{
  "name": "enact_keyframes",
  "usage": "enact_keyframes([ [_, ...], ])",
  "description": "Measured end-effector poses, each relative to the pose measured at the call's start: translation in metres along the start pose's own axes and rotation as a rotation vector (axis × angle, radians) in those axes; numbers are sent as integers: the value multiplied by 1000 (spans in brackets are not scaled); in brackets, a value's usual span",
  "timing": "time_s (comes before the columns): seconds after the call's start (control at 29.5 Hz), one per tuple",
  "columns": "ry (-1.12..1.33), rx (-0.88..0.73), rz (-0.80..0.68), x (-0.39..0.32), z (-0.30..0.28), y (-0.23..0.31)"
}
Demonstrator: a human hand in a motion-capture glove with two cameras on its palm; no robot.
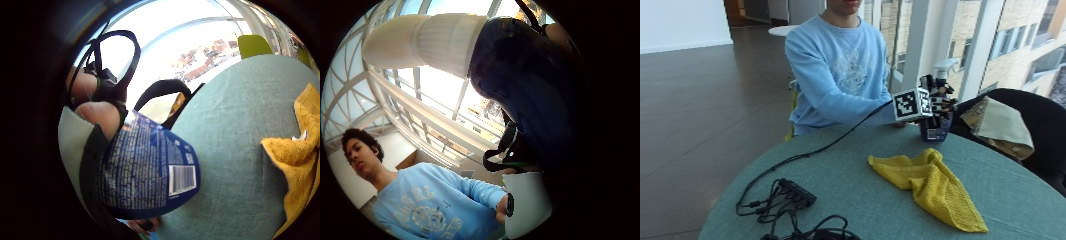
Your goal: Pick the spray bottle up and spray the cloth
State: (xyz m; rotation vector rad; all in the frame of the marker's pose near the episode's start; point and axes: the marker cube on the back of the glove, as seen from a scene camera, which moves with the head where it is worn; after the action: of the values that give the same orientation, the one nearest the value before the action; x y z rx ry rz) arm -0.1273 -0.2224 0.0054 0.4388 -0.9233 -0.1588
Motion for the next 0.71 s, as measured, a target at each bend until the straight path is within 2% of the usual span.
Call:
enact_keyframes([
  [0.47, 30, -53, 34, 3, 4, 7],
  [0.71, 133, -92, 62, 0, -30, 25],
])
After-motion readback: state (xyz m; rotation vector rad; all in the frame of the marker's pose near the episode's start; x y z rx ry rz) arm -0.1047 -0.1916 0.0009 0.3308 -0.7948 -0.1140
